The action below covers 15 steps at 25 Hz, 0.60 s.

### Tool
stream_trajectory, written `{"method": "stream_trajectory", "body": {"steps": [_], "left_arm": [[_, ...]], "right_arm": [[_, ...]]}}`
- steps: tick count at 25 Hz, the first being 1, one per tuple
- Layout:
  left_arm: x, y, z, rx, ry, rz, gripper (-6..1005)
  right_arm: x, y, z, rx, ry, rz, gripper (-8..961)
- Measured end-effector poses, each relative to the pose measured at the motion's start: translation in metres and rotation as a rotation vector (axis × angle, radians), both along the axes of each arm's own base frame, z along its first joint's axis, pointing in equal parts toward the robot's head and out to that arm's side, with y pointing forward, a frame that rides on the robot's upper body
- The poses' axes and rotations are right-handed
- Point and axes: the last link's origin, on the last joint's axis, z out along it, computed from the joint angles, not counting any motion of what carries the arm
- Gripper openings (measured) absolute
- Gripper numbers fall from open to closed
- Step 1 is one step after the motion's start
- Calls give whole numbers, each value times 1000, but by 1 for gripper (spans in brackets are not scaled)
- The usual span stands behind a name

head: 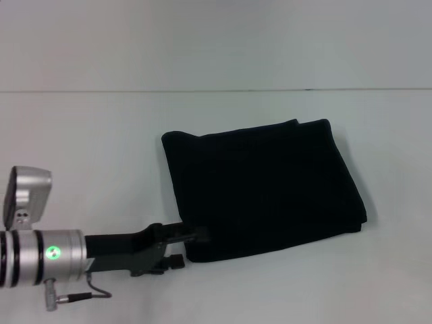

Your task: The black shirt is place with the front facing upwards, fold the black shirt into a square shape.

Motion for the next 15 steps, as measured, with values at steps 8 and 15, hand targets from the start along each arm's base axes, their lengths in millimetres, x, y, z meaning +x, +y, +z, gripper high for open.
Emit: {"method": "stream_trajectory", "body": {"steps": [8, 15], "left_arm": [[3, 9, -8, 1, 57, -6, 919], [3, 11, -6, 15, 64, -9, 675]], "right_arm": [[2, -4, -1, -6, 9, -6, 945], [3, -5, -1, -9, 17, -8, 944]]}}
